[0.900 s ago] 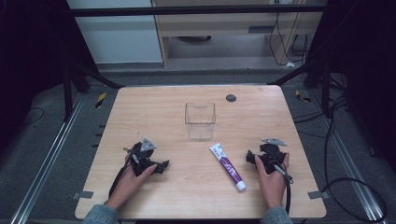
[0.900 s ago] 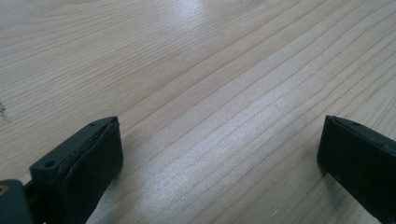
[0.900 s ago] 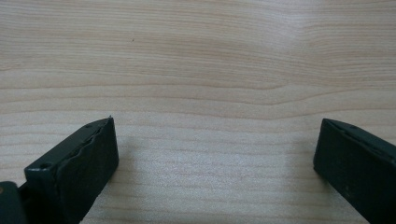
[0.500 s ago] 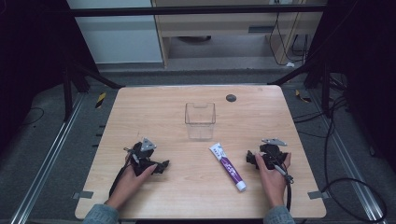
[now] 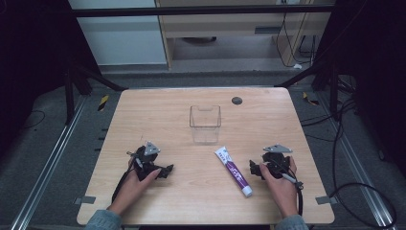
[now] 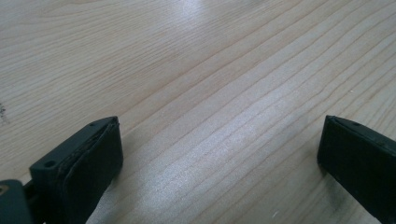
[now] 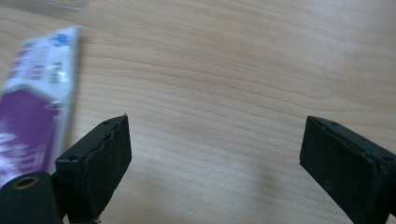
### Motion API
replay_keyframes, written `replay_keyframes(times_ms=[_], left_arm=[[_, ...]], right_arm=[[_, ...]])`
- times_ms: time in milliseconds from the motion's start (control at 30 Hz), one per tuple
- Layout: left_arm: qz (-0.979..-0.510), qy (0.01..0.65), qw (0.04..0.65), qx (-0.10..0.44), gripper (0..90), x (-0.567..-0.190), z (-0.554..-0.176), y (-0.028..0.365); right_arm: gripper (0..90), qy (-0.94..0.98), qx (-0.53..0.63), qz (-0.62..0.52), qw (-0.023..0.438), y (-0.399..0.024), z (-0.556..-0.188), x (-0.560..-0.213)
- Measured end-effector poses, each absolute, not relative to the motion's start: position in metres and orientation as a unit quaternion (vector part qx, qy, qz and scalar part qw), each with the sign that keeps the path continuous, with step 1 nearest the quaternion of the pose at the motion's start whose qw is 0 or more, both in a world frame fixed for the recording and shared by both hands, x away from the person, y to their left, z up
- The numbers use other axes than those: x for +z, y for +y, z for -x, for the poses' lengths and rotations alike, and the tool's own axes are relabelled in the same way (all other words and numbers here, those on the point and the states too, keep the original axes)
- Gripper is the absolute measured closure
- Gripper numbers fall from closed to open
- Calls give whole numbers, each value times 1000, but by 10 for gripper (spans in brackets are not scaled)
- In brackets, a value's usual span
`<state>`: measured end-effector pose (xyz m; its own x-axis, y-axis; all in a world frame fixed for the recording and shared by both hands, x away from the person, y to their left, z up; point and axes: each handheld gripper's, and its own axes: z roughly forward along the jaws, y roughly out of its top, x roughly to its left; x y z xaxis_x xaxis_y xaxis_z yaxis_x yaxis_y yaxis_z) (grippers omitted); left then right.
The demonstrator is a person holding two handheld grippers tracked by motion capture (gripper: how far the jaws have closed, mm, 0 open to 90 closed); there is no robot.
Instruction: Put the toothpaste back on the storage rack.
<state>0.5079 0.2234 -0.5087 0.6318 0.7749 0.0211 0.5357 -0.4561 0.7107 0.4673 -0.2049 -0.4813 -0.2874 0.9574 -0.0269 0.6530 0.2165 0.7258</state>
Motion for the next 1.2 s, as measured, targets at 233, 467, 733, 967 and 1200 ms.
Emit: replay_keyframes(times_ms=[233,467,733,967,1200], left_arm=[[-835,393,344,174,0,-509,-508,223],[-835,393,344,174,0,-509,-508,223],[-835,393,344,174,0,-509,-508,223],[-835,393,344,174,0,-509,-508,223],[-835,392,344,174,0,-509,-508,223]], right_arm=[[189,785,300,-497,214,-178,-451,-462],[334,816,279,-471,184,-162,-451,-457],[410,837,258,-458,153,-144,-459,-453],[450,848,241,-451,140,-132,-468,-450],[452,850,233,-457,118,-124,-477,-454]])
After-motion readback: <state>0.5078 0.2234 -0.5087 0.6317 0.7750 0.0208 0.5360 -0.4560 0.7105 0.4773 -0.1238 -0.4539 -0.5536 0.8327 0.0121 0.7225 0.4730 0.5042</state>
